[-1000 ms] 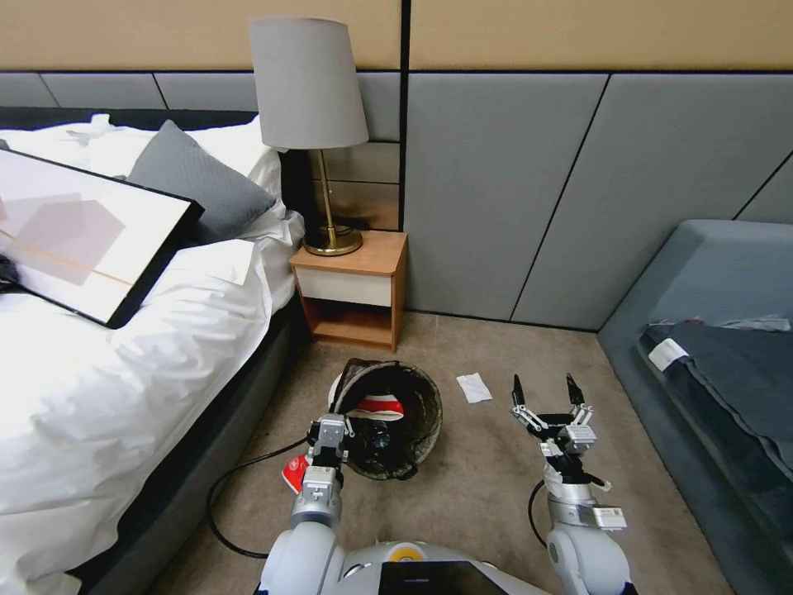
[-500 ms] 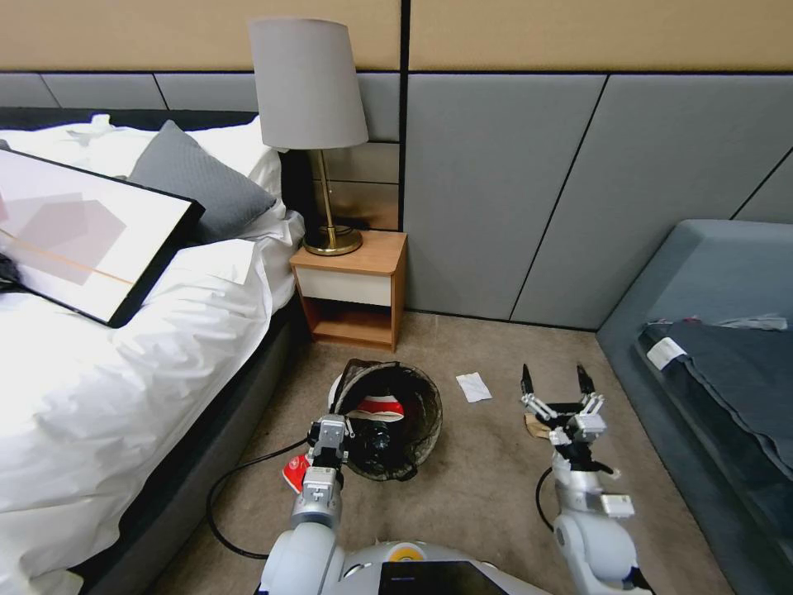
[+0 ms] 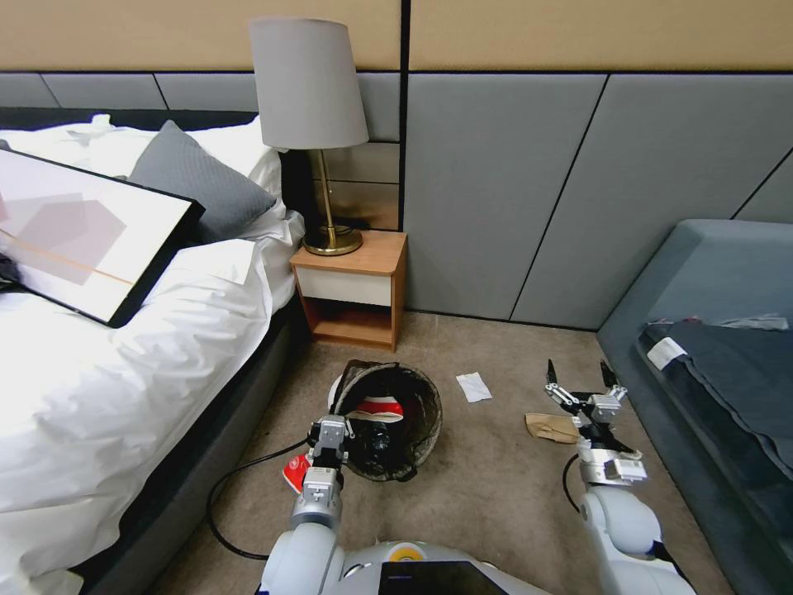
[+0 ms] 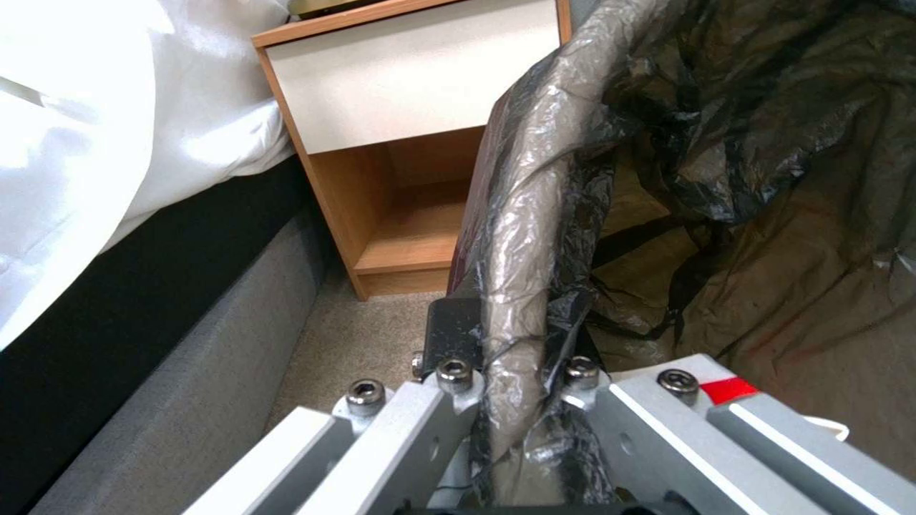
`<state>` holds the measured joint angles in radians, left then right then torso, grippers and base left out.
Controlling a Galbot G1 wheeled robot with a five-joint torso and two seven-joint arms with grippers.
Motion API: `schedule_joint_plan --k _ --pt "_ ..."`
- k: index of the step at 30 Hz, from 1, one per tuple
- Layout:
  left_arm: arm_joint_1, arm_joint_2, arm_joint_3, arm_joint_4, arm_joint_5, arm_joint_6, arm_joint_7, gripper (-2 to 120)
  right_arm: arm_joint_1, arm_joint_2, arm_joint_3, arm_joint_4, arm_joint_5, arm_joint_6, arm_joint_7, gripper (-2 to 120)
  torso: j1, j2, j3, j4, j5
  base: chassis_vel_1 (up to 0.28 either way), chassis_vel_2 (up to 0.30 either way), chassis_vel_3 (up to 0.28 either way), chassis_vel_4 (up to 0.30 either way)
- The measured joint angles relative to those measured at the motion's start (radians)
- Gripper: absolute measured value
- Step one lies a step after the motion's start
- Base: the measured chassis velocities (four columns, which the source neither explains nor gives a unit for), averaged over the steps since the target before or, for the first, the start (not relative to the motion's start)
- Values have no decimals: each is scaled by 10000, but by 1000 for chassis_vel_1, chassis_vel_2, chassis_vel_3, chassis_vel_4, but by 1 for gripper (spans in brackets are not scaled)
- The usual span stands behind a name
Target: Pick up the trash bin, then pick up the garbage from the floor and place it into the trash bin.
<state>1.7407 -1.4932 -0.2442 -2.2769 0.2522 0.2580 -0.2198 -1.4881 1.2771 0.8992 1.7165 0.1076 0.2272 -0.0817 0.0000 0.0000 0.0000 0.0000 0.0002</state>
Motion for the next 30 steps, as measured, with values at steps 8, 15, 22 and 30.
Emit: schedule_joint_plan --k 8,15,22,30 --pt "-19 -1 28 0 7 0 6 0 453 -760 413 -1505 -1338 -331 -990 100 0 0 0 0 0 0 0 0 0" --pt "-2 14 -2 -27 7 2 6 0 952 -1540 609 -2767 -2812 230 -2031 100 0 0 0 -2 -1 0 0 0 0" --pt "2 -24 5 -38 20 4 9 0 1356 -1829 518 -3620 -4034 873 -2672 100 0 0 0 -1 1 0 0 0 0" --pt "64 -35 -2 -104 60 9 12 0 2186 -1995 170 -4826 -5224 1599 -2899 100 1 0 0 0 -3 0 0 0 0"
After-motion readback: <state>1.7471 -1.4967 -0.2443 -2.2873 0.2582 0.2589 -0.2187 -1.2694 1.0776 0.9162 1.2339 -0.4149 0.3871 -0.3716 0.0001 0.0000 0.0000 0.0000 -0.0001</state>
